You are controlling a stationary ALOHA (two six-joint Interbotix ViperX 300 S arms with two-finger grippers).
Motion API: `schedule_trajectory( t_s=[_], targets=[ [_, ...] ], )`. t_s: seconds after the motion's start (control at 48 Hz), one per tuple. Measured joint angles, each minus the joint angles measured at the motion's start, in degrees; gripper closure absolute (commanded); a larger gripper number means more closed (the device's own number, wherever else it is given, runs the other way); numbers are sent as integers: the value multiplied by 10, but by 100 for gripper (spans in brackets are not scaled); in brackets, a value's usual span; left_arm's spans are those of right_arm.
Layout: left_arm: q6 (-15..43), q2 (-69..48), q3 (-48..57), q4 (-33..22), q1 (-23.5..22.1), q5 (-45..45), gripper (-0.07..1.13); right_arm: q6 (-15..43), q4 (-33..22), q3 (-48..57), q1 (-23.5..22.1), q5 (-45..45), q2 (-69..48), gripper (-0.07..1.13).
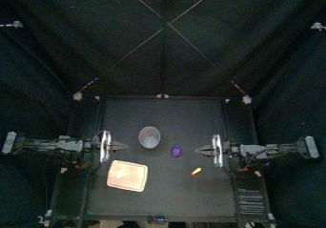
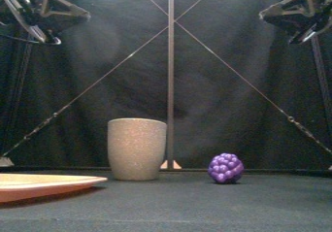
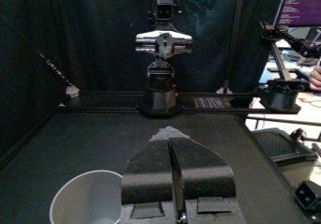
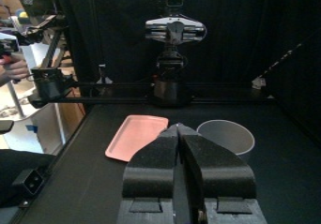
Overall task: Pick the shrimp then place it in the grey bowl
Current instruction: Pick the shrimp
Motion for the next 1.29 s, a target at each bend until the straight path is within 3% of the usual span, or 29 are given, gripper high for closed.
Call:
schedule_trajectory(
  t_s=[0.271, 0.542, 0.708, 1.0, 1.083, 1.292],
  targets=[
    [-1, 2, 1, -11, -4, 35, 97, 2, -3, 0, 24, 91, 27, 104],
    [-1, 2, 2, -13, -4, 37, 97, 4, 3, -22, 103, 233, 48, 100],
    [-1, 2, 2, -24, -4, 37, 97, 4, 13, -38, 145, 288, 83, 83],
    [-2, 3, 12, -62, -5, 37, 97, 4, 19, -72, 153, 287, 177, 28],
    [-2, 3, 16, -69, -5, 37, 97, 4, 18, -76, 152, 279, 202, 21],
    [0, 2, 16, -70, -5, 37, 97, 4, 17, -76, 148, 285, 264, 21]
  ],
)
